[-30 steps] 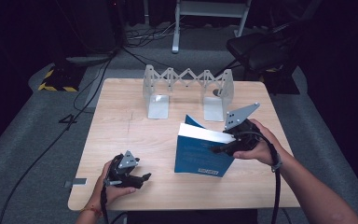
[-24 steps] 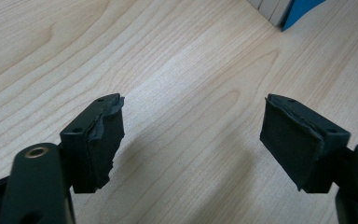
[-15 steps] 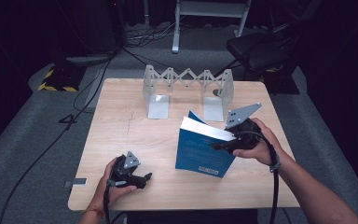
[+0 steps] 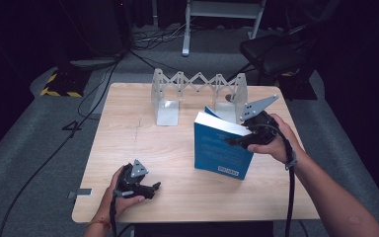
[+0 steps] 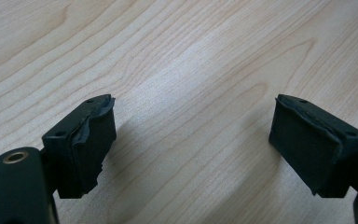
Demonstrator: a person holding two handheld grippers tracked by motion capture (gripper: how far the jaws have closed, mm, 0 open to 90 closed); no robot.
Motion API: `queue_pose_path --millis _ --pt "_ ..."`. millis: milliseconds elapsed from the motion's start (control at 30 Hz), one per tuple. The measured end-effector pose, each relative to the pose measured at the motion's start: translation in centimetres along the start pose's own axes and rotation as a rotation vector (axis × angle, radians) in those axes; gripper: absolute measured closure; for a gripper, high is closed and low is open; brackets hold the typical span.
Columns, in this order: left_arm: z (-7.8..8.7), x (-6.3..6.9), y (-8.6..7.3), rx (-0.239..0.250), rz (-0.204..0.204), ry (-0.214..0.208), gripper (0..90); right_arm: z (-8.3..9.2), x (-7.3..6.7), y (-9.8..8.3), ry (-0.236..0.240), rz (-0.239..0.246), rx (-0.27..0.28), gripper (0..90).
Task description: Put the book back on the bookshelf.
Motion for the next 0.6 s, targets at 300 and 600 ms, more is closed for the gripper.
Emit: queue_pose_path --millis 300,600 --pt "0.0 0.0 0.0 -0.004 -0.016 -0.006 15.2 1.3 3.6 -0.2 -0.120 -0.097 0.009 61.2" --pt "0.0 0.3 0.0 -0.004 -0.045 -0.026 15.2 2.8 7.2 0.0 -0.200 -0.208 0.034 61.2"
Point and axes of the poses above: each handheld gripper's, and its own axes: z roughly backward along the jaws, y roughly out of its top, x roughly to its right, the point moved 5 cm from there along -z, roughly forward along the jaws, and after that the axes turned 8 degrees about -x, right-handed, at the moved point
